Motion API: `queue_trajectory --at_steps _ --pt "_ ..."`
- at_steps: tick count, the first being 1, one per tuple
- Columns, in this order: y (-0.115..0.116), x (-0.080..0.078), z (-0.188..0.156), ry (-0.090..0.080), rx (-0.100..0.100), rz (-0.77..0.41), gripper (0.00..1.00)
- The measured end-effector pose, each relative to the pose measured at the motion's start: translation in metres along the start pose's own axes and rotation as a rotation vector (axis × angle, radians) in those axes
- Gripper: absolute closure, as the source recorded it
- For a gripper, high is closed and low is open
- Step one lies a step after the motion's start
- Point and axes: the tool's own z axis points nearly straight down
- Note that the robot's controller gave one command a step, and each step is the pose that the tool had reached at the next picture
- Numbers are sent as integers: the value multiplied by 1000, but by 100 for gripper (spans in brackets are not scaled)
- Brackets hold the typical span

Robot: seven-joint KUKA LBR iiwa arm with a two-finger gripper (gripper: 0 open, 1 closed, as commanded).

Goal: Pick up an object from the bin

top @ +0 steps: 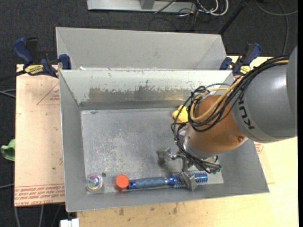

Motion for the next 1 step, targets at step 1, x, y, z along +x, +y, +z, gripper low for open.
queue_trajectory --at_steps 1 --pt "-92 46 -15 11 -3 368 0"
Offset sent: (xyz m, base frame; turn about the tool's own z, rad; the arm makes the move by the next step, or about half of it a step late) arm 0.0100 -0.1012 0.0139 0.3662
